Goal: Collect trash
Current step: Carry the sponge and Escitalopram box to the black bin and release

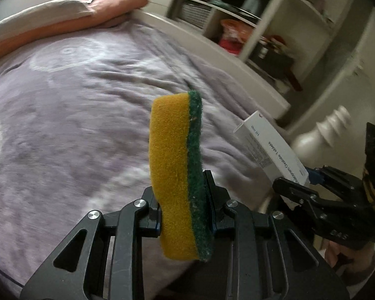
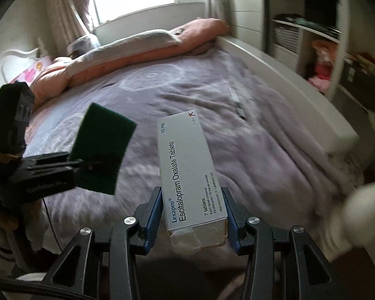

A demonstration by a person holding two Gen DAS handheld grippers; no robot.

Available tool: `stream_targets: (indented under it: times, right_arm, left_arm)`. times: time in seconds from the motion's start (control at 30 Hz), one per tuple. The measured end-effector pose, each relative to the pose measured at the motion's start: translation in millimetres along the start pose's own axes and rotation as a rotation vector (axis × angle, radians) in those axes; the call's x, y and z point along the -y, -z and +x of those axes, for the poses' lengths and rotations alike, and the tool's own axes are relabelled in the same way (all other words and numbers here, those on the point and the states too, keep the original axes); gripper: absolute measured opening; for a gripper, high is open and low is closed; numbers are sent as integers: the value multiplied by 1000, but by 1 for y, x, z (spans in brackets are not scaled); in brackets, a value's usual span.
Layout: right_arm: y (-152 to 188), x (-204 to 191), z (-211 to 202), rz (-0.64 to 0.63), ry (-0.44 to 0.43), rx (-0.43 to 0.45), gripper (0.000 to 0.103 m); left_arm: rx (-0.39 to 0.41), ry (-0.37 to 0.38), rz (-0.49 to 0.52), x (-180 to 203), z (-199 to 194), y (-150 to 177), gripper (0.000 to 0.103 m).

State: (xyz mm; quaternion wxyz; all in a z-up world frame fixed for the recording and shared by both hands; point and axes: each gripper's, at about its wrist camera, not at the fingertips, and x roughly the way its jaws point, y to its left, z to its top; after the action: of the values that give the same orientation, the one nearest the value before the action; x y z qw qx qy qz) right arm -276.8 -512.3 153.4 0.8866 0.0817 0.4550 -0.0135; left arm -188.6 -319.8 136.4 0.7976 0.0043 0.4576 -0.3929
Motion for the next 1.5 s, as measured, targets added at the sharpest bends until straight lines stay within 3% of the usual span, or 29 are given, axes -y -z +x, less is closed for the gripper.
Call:
stream_targets:
  times: [0.27, 0.57, 0.87, 1.5]
  right_arm:
    - [55, 54, -36, 147, 81, -32, 43]
    - [102, 77, -42, 277, 97, -55, 44]
    - [122, 95, -57, 335, 134, -39, 44]
    - [156, 107, -75, 389, 165, -29, 44]
  left_arm:
    - [-36, 51, 46, 50, 17, 14, 24]
    - [-76, 62, 122, 99, 30, 38, 24]
    - [-109, 103, 174, 133, 40, 51, 24]
    - [-149, 147, 191, 168, 44, 75, 24]
